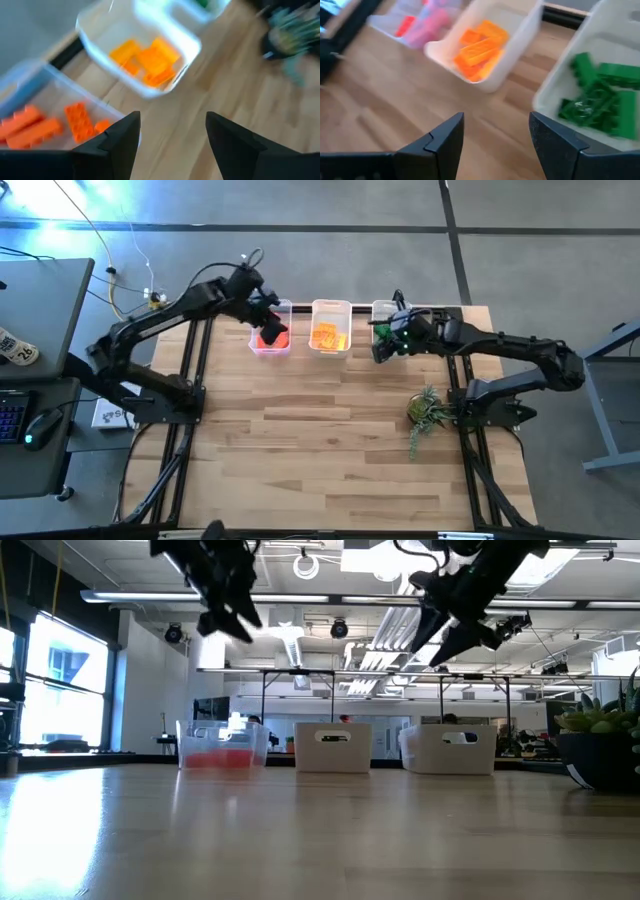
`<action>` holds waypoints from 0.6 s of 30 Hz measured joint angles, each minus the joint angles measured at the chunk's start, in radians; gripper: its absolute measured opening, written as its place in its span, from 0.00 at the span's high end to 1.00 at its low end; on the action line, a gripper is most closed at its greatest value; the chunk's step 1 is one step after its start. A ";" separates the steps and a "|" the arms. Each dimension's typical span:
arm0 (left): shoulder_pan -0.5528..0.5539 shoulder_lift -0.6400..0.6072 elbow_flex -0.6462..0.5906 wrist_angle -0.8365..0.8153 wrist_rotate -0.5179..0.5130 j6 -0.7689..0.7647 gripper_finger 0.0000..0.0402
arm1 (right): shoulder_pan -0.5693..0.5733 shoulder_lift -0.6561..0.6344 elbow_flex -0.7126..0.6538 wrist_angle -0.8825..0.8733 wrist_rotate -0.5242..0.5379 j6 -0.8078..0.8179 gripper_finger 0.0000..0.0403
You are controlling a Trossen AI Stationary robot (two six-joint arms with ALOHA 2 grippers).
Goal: Sort & place blocks by color
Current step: Return to Home Position
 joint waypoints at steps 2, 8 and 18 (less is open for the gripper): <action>-0.035 -0.064 0.000 0.019 -0.001 0.000 0.47 | 0.034 0.000 0.000 0.029 0.000 0.021 0.48; -0.181 -0.251 -0.053 0.087 0.017 -0.007 0.47 | 0.123 0.000 0.000 0.180 -0.002 0.024 0.48; -0.359 -0.636 -0.493 0.430 -0.013 -0.179 0.47 | 0.221 0.000 0.000 0.285 -0.028 0.219 0.48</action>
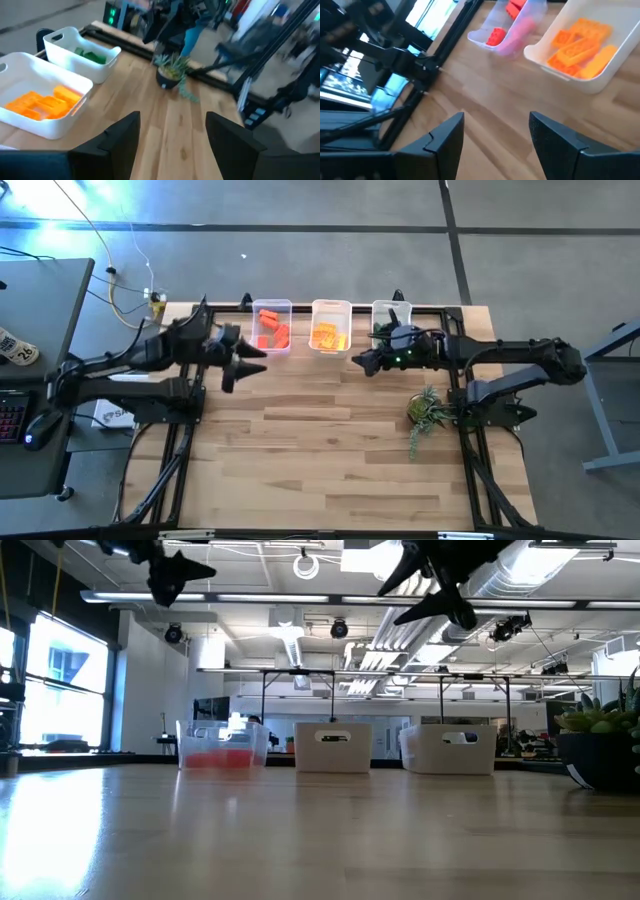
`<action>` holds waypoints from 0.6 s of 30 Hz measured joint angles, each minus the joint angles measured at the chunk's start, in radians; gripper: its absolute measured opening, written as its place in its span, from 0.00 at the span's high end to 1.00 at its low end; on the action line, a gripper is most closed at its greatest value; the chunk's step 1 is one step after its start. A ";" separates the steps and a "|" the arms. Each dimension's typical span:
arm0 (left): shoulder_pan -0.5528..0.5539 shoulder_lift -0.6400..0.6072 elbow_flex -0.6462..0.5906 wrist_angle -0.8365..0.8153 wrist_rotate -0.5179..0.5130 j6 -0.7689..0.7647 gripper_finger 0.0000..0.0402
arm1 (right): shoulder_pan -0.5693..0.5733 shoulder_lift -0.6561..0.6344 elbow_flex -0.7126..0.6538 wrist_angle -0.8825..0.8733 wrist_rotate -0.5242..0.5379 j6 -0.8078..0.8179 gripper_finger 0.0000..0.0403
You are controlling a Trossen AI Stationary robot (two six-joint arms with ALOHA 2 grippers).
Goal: Sort & place blocks by color
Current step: Return to Home Position
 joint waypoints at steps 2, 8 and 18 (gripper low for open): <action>-0.017 -0.073 -0.086 0.064 -0.006 -0.037 0.47 | 0.014 0.000 0.000 0.003 0.000 0.034 0.48; -0.063 -0.268 -0.291 0.190 -0.006 -0.073 0.47 | 0.071 0.000 0.000 0.052 0.020 0.038 0.48; -0.150 -0.552 -0.548 0.434 -0.181 -0.095 0.47 | 0.110 0.000 0.000 0.088 0.054 -0.049 0.48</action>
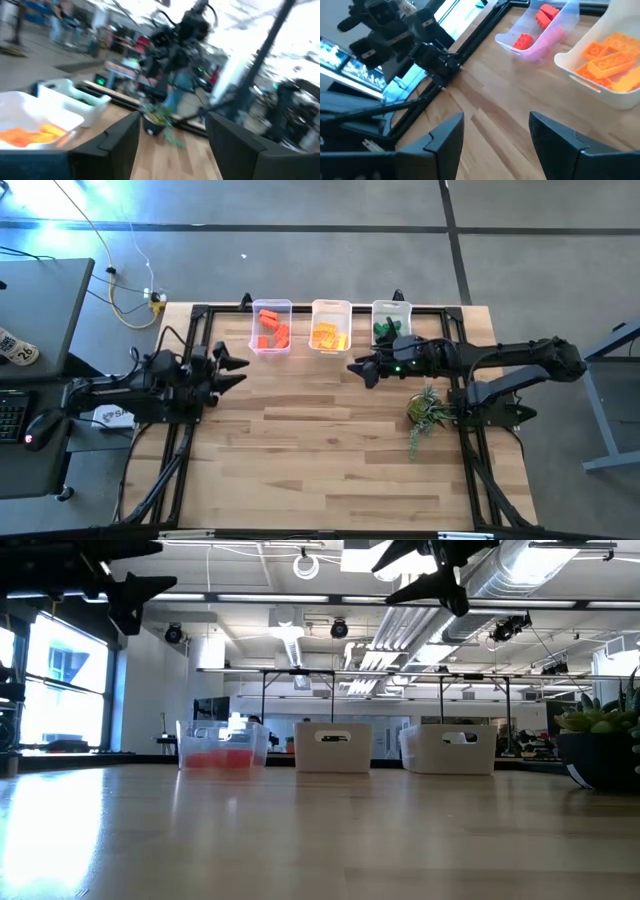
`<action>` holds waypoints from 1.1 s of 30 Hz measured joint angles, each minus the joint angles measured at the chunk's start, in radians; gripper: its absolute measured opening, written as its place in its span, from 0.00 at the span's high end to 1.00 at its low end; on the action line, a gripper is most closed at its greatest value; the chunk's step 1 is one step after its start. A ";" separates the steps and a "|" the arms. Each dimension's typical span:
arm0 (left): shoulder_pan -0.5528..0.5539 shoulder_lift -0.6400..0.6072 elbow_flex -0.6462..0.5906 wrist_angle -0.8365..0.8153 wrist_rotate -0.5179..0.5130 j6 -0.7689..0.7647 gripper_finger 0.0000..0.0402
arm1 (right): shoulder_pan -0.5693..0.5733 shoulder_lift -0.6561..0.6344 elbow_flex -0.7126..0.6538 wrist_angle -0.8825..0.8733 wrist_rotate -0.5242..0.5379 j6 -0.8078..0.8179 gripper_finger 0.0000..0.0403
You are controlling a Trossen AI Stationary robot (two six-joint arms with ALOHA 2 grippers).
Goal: Sort & place blocks by color
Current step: Return to Home Position
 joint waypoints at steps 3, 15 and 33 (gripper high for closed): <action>-0.011 -0.056 -0.042 -0.004 -0.072 0.001 0.47 | -0.011 -0.009 0.000 -0.002 -0.017 -0.050 0.48; -0.014 -0.084 -0.189 0.073 -0.222 -0.094 0.47 | -0.043 -0.252 -0.002 -0.188 0.027 -0.246 0.48; 0.001 -0.078 -0.188 -0.057 -0.245 -0.172 0.47 | 0.031 -0.573 -0.002 -0.592 0.269 -0.322 0.48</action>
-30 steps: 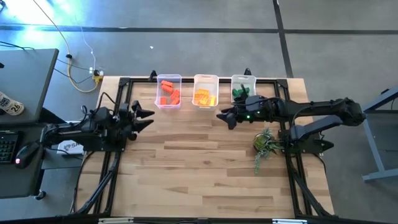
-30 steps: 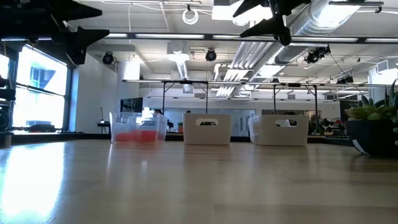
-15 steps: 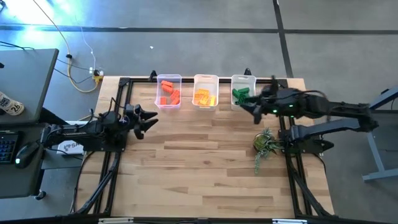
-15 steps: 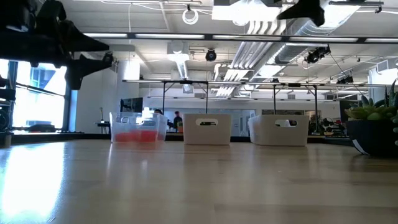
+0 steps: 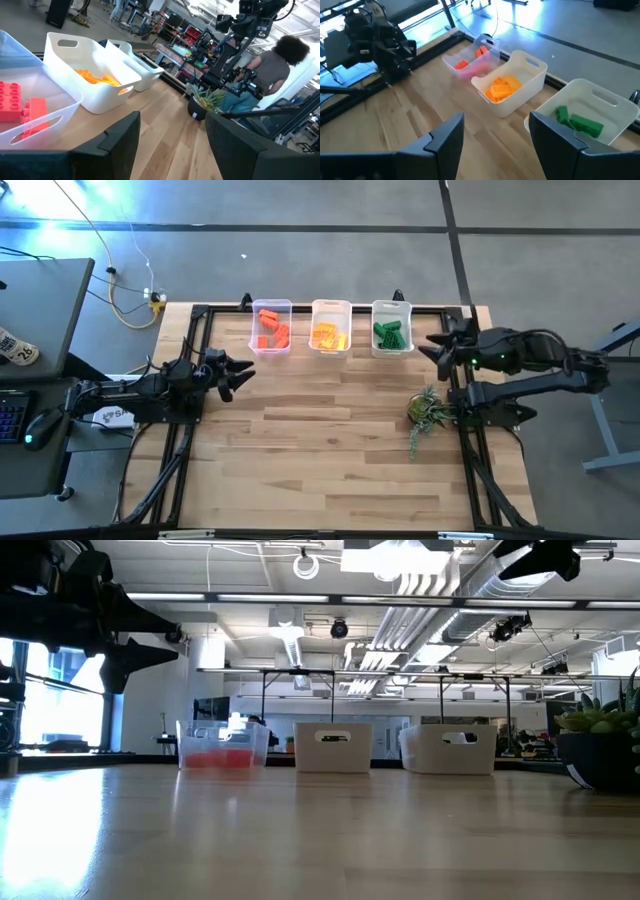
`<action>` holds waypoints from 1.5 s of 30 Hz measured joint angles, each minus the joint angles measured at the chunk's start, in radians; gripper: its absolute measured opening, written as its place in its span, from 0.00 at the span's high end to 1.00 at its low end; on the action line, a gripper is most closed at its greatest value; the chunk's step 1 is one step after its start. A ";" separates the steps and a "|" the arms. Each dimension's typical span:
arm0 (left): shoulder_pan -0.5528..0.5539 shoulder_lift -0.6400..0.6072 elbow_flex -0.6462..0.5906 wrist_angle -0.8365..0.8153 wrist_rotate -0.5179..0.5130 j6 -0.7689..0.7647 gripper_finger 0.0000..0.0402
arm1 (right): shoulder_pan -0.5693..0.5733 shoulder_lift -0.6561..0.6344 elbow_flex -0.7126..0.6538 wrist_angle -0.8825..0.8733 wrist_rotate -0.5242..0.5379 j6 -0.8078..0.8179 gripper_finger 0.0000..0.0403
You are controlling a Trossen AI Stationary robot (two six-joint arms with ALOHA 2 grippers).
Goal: Sort & place blocks by color
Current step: Return to Home Position
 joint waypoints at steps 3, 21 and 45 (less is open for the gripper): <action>0.000 0.000 0.000 -0.001 -0.002 0.000 0.47 | 0.019 -0.025 -0.047 0.010 0.011 0.007 0.48; 0.000 0.000 0.001 -0.002 -0.005 0.147 0.47 | 0.025 -0.452 -0.773 0.707 -0.339 -0.079 0.48; 0.000 0.000 0.001 -0.002 0.030 0.498 0.47 | 0.025 -0.610 -0.955 0.838 -0.470 -0.095 0.48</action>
